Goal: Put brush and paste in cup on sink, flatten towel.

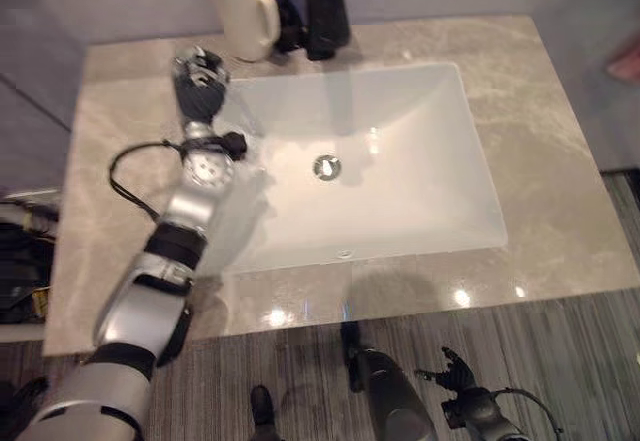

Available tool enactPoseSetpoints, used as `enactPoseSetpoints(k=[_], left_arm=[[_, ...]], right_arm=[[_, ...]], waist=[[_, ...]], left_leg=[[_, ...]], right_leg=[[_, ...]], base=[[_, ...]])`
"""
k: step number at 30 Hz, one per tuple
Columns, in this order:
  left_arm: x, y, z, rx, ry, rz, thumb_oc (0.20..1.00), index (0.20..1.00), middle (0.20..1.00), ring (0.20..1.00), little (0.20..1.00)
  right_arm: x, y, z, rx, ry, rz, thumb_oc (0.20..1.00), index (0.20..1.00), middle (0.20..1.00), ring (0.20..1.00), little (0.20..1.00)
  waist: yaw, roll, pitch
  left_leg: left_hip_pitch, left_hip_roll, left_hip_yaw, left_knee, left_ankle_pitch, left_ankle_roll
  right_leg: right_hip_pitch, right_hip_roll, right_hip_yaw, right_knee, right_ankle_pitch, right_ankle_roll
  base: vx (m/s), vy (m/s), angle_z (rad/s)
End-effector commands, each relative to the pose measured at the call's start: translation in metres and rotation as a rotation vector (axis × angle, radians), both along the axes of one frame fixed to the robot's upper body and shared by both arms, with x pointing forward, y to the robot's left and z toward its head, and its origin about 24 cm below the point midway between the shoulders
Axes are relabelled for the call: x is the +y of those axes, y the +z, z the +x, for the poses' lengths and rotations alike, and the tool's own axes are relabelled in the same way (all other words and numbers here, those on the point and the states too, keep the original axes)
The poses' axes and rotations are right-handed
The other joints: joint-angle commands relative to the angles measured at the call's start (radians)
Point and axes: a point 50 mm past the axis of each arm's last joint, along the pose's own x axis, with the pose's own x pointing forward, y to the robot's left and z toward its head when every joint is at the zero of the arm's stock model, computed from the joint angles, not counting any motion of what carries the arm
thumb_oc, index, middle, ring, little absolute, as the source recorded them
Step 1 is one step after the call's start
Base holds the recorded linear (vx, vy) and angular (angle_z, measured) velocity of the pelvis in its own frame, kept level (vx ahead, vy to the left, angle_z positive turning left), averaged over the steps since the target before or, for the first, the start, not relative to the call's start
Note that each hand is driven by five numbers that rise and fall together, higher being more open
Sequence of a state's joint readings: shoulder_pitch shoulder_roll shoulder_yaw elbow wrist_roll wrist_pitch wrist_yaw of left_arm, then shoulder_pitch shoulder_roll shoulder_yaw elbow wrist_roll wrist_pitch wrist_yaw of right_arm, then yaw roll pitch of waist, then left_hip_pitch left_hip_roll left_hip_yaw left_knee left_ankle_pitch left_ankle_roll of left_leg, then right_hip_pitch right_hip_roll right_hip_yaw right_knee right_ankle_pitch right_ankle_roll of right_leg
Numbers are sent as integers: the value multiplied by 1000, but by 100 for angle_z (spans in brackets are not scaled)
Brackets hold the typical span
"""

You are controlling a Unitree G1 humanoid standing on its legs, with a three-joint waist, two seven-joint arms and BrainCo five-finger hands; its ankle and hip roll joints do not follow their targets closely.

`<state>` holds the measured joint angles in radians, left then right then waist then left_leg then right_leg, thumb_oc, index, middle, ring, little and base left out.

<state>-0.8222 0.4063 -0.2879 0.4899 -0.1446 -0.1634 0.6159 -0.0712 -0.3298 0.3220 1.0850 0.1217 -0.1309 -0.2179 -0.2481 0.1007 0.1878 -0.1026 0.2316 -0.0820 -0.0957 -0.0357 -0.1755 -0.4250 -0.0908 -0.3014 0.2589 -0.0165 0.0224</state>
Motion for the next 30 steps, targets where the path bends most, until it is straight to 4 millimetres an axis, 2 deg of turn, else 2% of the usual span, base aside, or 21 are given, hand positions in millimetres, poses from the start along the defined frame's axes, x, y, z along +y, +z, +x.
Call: enactPoseSetpoints(k=[1, 8, 10, 11, 12, 15, 17, 18, 21, 23, 24, 25, 26, 29, 30], left_arm=[[3, 19, -18, -163, -9, 50, 200, 200, 200, 200, 200], [6, 9, -54, -238, -94, 85, 200, 200, 200, 200, 200], [9, 4, -67, -252, -120, 85, 200, 200, 200, 200, 200], [11, 0, -77, -263, -136, 83, 200, 200, 200, 200, 200], [12, 0, -78, -261, -136, 83, 200, 200, 200, 200, 200], [18, -1, -95, -296, -138, 83, 200, 200, 200, 200, 200], [18, 1, -108, -339, -205, 28, 200, 200, 200, 200, 200], [15, 5, -114, -365, -251, 30, 200, 200, 200, 200, 200], [10, 8, -118, -380, -350, -24, 200, 200, 200, 200, 200], [5, 11, -115, -384, -376, -12, 200, 200, 200, 200, 200], [5, 11, -115, -384, -376, -11, 200, 200, 200, 200, 200], [-1, 10, -113, -375, -420, -32, 200, 200, 200, 200, 200], [-1, 11, -113, -375, -420, -32, 200, 200, 200, 200, 200], [-10, 12, -113, -370, -504, -84, 200, 200, 200, 200, 200], [-11, 11, -113, -366, -513, -74, 200, 200, 200, 200, 200]], right_arm=[[-3, -6, -15, 45, -28, -17, 1000, 1000, 1000, 1000, 1000], [6, -6, -13, 26, -14, 19, 1000, 1000, 1000, 1000, 1000], [8, -8, -17, 31, -11, 31, 1000, 1000, 1000, 1000, 1000], [9, -9, -22, 32, -24, 39, 1000, 1000, 1000, 1000, 1000], [9, -9, -22, 34, -23, 39, 1000, 1000, 1000, 1000, 1000], [9, -12, -32, 53, -36, 44, 1000, 1000, 1000, 1000, 1000], [9, -14, -44, 67, -74, 63, 1000, 1000, 1000, 1000, 1000], [6, -16, -52, 84, -97, 63, 1000, 1000, 1000, 1000, 1000], [5, -18, -61, 113, -101, 58, 1000, 1000, 1000, 1000, 1000], [3, -19, -66, 121, -118, 53, 1000, 1000, 1000, 1000, 1000], [3, -19, -66, 120, -118, 53, 1000, 1000, 1000, 1000, 1000], [-1, -20, -72, 137, -131, 42, 1000, 1000, 1000, 1000, 1000], [0, -20, -72, 137, -131, 43, 1000, 1000, 1000, 1000, 1000], [-8, -23, -84, 164, -232, 39, 1000, 1000, 1000, 1000, 1000], [-7, -23, -83, 162, -238, 45, 1000, 1000, 1000, 1000, 1000]], waist=[[18, -40, -70], [34, -85, -95], [35, -106, -101], [30, -127, -102], [32, -129, -102], [34, -160, -97], [31, -187, -85], [27, -196, -76], [18, -206, -49], [8, -199, -38], [7, -203, -40], [11, -196, -51], [11, -198, -53], [22, -189, -80], [29, -187, -86]], left_leg=[[231, -84, 13, 8, -10, 72], [295, -140, 23, 25, -116, 126], [307, -172, 29, 46, -144, 148], [310, -206, 36, 70, -170, 169], [311, -208, 39, 73, -171, 171], [312, -264, 60, 104, -194, 197], [312, -295, 85, 114, -194, 210], [319, -304, 97, 109, -190, 212], [341, -309, 150, 100, -167, 214], [316, -300, 194, 84, -123, 222], [312, -305, 193, 84, -119, 222], [281, -287, 235, 70, -95, 229], [277, -290, 235, 70, -91, 230], [227, -266, 323, 56, -55, 236], [221, -260, 351, 46, -50, 233]], right_leg=[[-19, -96, 118, 13, 117, 137], [30, -118, 164, -11, 169, 172], [43, -128, 197, -24, 210, 190], [53, -142, 227, -43, 259, 207], [54, -142, 231, -44, 261, 208], [83, -169, 272, -118, 362, 236], [104, -185, 280, -158, 418, 239], [111, -191, 279, -177, 447, 239], [115, -199, 236, -187, 483, 239], [135, -202, 153, -93, 384, 236], [130, -207, 155, -91, 386, 236], [156, -200, 104, 1, 289, 212], [153, -202, 106, 0, 291, 211], [235, -200, 31, 76, 186, 188], [256, -198, 28, 73, 166, 183]], base=[[-32, 154, 44], [-51, 148, 9], [-134, 235, -13], [-140, 213, -10], [-142, 202, -14], [-180, 192, -30], [-294, 226, -25], [-267, 193, -23], [-273, 171, -50], [-427, 191, -54], [-397, 104, -50], [-259, 44, -40], [-356, 62, -43], [-269, 12, -79], [-195, 5, -106]])
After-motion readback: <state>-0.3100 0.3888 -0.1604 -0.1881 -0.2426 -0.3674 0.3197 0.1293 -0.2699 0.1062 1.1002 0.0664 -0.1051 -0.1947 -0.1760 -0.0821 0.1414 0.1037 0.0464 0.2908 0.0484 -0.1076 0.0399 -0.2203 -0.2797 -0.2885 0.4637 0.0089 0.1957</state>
